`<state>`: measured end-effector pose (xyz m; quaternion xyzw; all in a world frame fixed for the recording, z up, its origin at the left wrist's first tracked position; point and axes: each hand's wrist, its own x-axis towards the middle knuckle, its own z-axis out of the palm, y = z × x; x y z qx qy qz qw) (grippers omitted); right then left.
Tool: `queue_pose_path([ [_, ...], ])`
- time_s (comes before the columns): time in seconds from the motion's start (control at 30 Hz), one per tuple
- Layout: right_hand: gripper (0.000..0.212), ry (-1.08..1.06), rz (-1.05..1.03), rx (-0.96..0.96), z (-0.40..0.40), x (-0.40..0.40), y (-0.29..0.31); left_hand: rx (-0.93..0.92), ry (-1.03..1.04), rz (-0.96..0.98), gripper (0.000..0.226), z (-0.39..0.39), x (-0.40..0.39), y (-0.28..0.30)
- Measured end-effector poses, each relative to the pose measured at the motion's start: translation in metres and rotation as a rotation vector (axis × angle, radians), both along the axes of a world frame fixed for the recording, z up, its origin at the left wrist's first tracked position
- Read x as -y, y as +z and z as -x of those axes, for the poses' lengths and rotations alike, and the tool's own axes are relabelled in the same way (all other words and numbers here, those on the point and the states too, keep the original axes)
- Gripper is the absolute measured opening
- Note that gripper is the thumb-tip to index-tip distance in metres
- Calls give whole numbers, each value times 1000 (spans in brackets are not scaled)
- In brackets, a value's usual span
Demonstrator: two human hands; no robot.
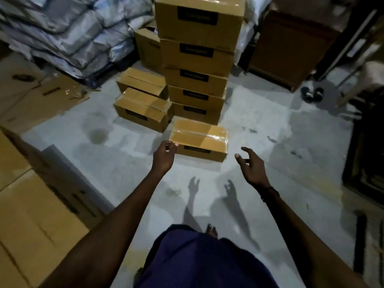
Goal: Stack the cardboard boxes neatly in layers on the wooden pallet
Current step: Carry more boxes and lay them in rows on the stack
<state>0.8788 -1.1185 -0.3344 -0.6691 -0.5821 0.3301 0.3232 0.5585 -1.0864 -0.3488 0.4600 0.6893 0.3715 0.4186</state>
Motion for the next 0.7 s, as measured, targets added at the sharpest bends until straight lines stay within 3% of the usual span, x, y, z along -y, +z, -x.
queue_pose_path([
  [0.43, 58, 531, 118, 203, -75, -314, -30, 75, 309, 72, 38, -97, -167, -46],
  [0.7, 64, 769, 240, 349, -83, -447, -34, 95, 494, 191, 38, -131, -242, -55],
])
